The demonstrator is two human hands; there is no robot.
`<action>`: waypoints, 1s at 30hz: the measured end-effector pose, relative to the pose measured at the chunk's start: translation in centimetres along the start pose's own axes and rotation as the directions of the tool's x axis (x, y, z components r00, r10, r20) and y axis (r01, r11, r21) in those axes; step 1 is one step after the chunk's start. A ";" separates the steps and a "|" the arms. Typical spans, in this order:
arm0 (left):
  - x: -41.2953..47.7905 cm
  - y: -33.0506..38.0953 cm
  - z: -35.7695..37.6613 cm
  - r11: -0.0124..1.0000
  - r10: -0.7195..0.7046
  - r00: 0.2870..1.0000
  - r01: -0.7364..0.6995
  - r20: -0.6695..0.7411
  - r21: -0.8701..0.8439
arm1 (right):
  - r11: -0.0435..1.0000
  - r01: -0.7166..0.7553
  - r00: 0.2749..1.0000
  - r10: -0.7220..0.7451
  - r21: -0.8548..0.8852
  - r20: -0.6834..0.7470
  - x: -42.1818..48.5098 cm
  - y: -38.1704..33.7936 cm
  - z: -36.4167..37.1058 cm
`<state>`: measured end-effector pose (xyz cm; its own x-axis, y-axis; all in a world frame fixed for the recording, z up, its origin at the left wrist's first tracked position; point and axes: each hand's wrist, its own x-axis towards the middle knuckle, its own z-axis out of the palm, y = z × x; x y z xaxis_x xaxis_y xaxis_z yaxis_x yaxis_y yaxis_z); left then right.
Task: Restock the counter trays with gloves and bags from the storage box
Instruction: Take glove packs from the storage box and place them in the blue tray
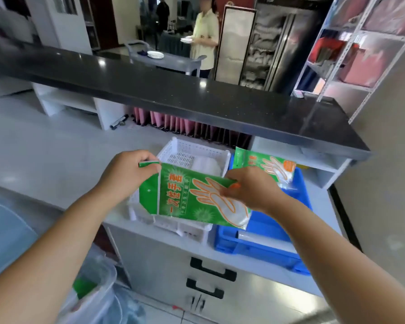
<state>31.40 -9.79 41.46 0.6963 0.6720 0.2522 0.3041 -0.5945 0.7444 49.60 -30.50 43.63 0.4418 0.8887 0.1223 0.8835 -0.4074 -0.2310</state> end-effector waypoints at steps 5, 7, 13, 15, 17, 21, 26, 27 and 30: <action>3.4 5.8 8.5 0.997 -0.037 0.995 0.031 -0.094 -0.065 | 0.985 -0.169 0.973 0.166 -0.010 -0.160 -2.5 11.1 -4.0; 4.1 7.3 11.8 0.999 -0.038 0.997 0.035 -0.064 -0.040 | 0.973 -0.229 0.947 0.217 -0.026 -0.238 -2.9 14.8 -5.2; 5.7 8.9 20.1 0.998 -0.005 0.984 -0.007 0.176 0.070 | 0.938 -0.340 0.859 0.283 -0.062 -0.427 -2.1 22.3 -6.2; 6.7 8.8 22.0 0.994 -0.001 0.966 -0.028 0.259 0.108 | 0.937 -0.345 0.852 0.286 -0.060 -0.439 -1.2 23.7 -5.8; 7.9 8.4 23.7 0.986 0.026 0.946 -0.077 0.323 0.145 | 0.936 -0.348 0.853 0.292 -0.055 -0.433 0.0 24.8 -5.1; 11.1 7.5 27.0 0.941 0.128 0.885 -0.250 0.447 0.226 | 0.926 -0.372 0.844 0.306 -0.070 -0.441 2.5 25.8 -3.5; 15.5 6.8 31.0 0.875 0.130 0.739 -0.399 0.661 0.274 | 0.906 -0.419 0.823 0.348 -0.066 -0.449 4.9 26.7 -2.1; 16.2 6.6 31.6 0.868 0.114 0.713 -0.410 0.692 0.279 | 0.904 -0.421 0.828 0.353 -0.069 -0.436 5.3 26.9 -1.8; 17.6 5.8 33.1 0.861 0.112 0.675 -0.432 0.729 0.268 | 0.894 -0.442 0.838 0.383 -0.073 -0.390 6.1 27.4 -0.9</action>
<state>66.93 -16.02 29.78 0.9783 0.0652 -0.1965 0.1350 -0.9205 0.3666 76.59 -36.45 38.93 0.7690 0.5066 0.3900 0.6056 -0.7727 -0.1905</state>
